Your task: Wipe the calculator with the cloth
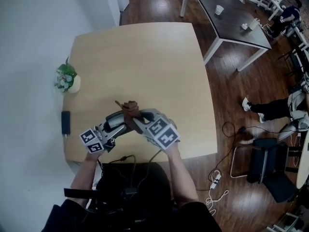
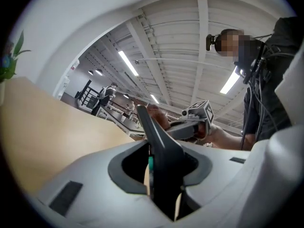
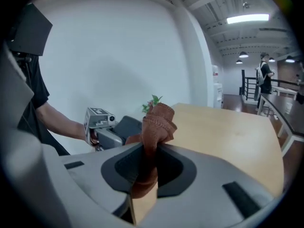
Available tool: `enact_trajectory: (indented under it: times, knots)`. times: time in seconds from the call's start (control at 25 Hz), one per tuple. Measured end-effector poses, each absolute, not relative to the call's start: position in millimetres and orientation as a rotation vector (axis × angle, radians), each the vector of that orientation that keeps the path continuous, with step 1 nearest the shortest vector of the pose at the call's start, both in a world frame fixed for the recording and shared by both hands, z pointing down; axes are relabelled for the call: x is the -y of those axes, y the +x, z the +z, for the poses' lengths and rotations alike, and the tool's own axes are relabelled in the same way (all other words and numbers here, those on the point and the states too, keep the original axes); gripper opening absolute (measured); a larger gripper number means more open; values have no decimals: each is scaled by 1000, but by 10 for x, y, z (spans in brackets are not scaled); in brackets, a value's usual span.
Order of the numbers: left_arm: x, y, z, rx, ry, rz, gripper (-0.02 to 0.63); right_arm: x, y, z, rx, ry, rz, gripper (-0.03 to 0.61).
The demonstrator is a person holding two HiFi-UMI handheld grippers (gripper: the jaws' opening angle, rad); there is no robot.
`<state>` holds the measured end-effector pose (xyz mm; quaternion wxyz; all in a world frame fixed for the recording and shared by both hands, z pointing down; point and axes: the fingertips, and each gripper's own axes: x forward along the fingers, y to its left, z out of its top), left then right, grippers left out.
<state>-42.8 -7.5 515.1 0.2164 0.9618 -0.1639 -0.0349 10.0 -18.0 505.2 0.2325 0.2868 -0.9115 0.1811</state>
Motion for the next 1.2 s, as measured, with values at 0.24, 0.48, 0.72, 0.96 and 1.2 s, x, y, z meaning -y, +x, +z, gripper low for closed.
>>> enact_trajectory:
  times: [0.24, 0.48, 0.72, 0.96, 1.2]
  knots:
    - [54, -430, 5238, 448, 2667, -38, 141, 265, 581, 5169, 2334, 922, 436, 65]
    - [36, -266, 5389, 419, 2760, 167, 141, -16, -432, 4343, 2586, 558, 136, 67]
    - [99, -127, 5226, 390, 2837, 212, 140, -134, -844, 4610, 2453, 331, -52, 67]
    - [26, -172, 5164, 347, 2819, 138, 140, -5, -487, 4670, 2462, 425, 27, 69]
    - [22, -238, 5160, 347, 2752, 56, 140, 152, 340, 4988, 2229, 571, -55, 66]
